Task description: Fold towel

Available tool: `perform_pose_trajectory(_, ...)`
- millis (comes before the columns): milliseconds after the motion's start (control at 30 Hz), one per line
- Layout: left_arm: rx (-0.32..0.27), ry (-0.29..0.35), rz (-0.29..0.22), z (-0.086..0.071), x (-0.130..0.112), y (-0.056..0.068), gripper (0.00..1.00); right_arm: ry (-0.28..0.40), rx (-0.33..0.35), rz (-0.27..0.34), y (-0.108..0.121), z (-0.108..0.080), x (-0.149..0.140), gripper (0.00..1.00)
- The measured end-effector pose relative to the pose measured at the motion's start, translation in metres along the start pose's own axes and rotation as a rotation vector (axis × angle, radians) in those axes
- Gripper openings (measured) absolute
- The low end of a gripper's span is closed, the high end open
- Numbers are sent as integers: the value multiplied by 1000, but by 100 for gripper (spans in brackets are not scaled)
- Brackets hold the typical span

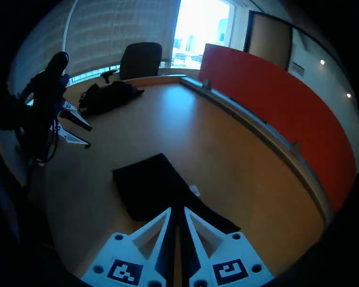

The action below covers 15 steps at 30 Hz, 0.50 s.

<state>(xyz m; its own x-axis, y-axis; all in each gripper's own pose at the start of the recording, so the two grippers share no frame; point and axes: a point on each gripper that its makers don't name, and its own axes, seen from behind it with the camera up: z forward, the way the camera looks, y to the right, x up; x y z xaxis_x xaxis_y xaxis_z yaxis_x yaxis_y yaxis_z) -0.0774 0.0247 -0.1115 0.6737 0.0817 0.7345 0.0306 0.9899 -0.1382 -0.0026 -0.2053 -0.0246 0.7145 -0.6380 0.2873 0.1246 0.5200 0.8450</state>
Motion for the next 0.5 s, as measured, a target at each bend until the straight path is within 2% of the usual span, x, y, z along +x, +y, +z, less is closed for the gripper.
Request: perform_pose_trajectory(500,-6,10,-17,-6,-3,-1,95,0,95,-51,-28,30,27,5)
